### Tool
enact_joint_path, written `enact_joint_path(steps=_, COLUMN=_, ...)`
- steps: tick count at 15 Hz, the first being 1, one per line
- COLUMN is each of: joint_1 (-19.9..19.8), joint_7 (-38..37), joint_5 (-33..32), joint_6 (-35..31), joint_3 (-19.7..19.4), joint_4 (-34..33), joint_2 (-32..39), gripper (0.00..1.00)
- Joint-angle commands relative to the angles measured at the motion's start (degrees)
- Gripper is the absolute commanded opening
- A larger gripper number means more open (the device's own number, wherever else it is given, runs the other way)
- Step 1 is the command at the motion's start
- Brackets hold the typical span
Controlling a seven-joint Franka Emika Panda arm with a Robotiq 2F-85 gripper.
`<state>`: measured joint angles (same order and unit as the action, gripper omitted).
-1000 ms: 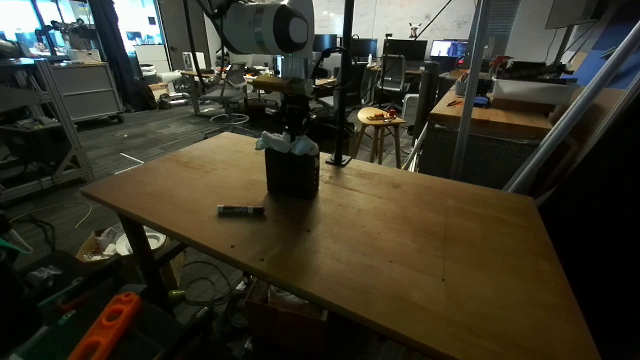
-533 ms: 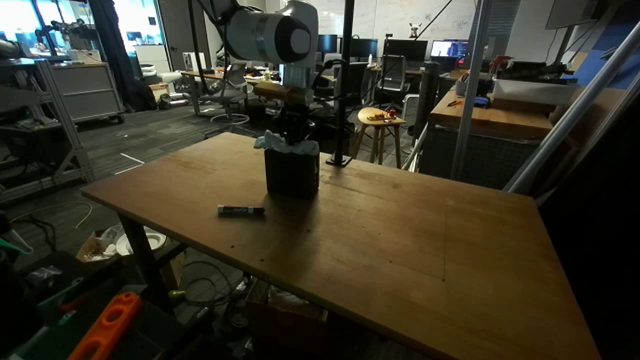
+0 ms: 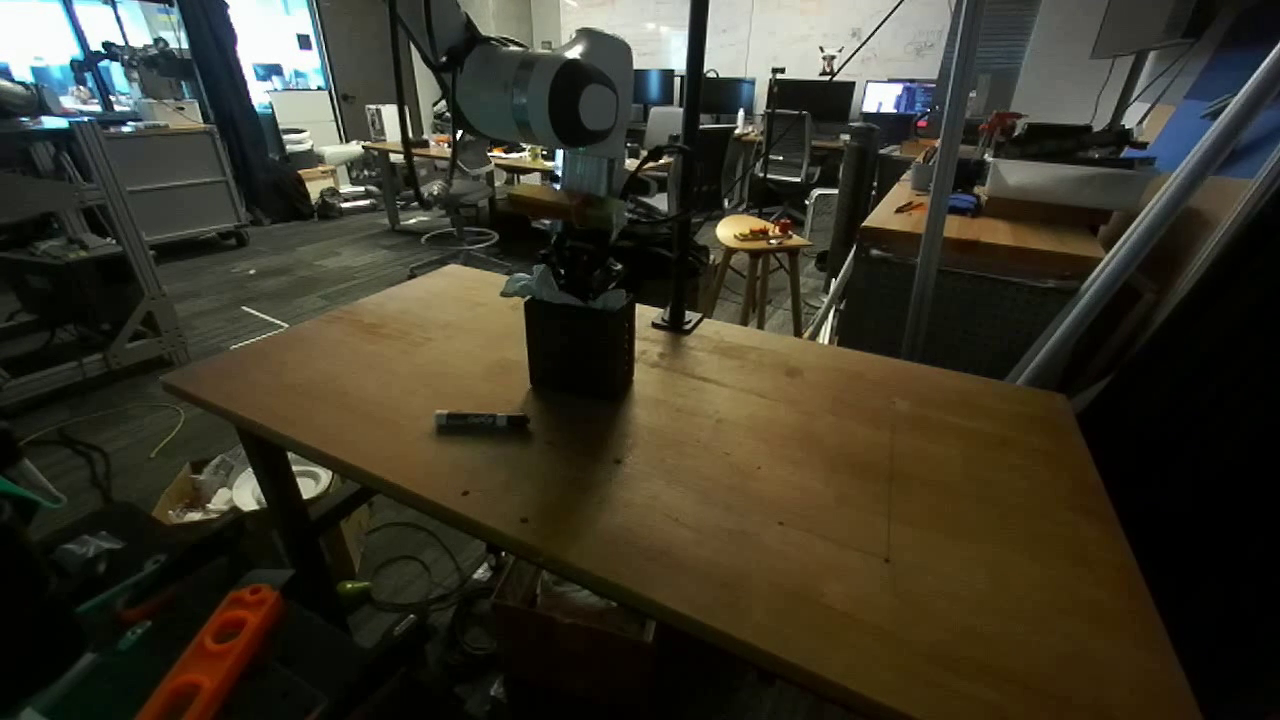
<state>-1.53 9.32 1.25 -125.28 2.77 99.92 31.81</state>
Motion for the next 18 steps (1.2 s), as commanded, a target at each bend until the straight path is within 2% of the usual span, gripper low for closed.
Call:
enact_joint_path(steps=1, joint_1=-0.9, joint_7=4.4, joint_5=1.8, joint_6=2.5, joint_3=1.9, joint_4=-3.4, joint_2=3.6, gripper=0.04)
enact_joint_path(steps=10, joint_1=-2.0, joint_7=9.7, joint_5=3.9, joint_6=7.6, joint_3=3.9, joint_4=-7.5, joint_2=7.8, gripper=0.02)
enact_joint_path(steps=11, joint_1=-2.2, joint_7=10.0, joint_5=4.2, joint_6=7.9, joint_3=3.9, joint_4=-7.7, joint_2=7.8, gripper=0.05)
enact_joint_path(steps=18, joint_1=-2.0, joint_7=10.0, joint_5=2.1, joint_6=9.3, joint_3=2.6, joint_4=-8.3, joint_2=3.7, gripper=0.03)
